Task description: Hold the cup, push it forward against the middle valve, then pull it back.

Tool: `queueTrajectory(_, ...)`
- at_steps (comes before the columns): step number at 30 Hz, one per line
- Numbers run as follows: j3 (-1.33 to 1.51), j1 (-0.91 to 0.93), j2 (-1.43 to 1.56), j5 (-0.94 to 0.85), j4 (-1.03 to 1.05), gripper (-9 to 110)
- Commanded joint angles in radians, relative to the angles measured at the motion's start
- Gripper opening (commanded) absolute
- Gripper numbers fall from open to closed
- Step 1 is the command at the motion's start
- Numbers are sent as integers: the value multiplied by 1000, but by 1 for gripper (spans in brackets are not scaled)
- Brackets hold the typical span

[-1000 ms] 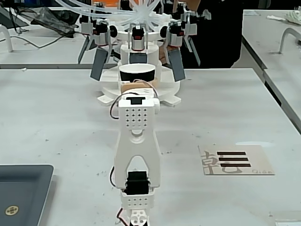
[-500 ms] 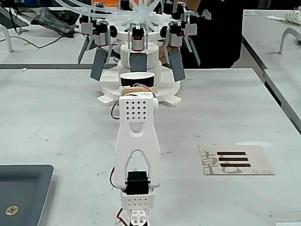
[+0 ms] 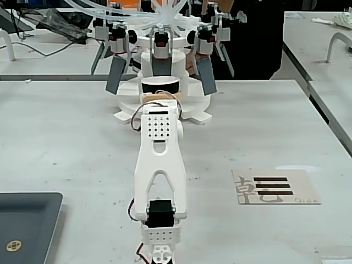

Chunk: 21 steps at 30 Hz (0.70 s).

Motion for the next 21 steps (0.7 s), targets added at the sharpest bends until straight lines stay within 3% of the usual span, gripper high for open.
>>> queueTrajectory(1, -3, 8, 80, -8, -20, 2)
queueTrajectory(11, 612, 12, 566, -9, -163, 2)
queueTrajectory(21, 798, 14, 736, -9, -190, 2)
